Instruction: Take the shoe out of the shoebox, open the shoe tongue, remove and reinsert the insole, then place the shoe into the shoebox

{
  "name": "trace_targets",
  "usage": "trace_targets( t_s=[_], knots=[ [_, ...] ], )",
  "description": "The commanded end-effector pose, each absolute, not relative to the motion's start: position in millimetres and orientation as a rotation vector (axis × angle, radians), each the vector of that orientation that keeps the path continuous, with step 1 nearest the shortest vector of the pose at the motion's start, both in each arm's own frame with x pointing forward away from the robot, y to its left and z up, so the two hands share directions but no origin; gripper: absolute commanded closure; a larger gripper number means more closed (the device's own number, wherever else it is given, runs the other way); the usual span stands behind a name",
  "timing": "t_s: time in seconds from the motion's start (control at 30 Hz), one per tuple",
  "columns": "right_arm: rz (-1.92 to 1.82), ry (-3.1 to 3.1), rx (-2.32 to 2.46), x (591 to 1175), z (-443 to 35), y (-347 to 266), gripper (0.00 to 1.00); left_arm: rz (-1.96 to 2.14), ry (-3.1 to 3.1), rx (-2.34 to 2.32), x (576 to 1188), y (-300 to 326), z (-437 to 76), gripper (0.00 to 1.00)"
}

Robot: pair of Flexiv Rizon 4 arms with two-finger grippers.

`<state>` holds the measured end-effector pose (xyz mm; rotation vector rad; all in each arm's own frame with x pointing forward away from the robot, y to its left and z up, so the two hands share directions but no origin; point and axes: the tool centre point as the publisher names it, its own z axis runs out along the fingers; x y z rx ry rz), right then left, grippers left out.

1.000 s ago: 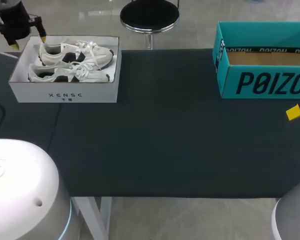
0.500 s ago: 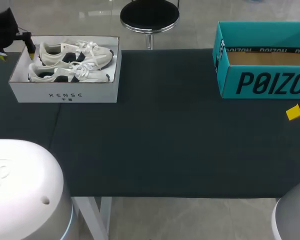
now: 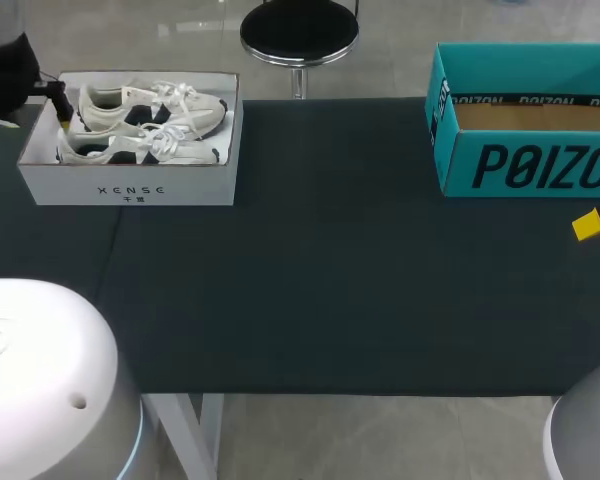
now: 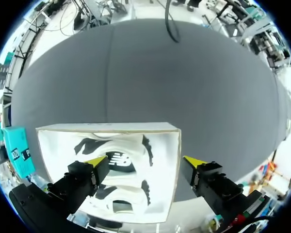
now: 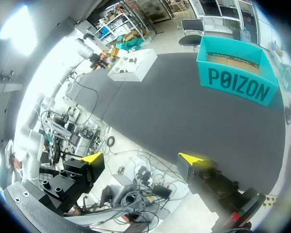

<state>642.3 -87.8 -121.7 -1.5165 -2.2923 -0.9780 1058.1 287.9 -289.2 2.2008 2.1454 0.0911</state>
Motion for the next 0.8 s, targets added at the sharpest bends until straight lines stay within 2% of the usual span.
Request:
trace_targets(
  t_s=[0.03, 0.43, 0.8],
  knots=[
    [-0.99, -2.293, -1.525, 636, -124, -88, 0.0, 0.1, 2.168, 2.171, 1064, 289, -302, 0.0],
    [-0.99, -2.293, -1.525, 636, -124, -88, 0.0, 0.102, 2.216, 2.088, 1096, 288, -325, 0.0],
    [-0.99, -2.293, -1.525, 636, -124, -88, 0.0, 0.026, 2.259, 2.066, 1102, 284, -340, 0.0]
  ],
)
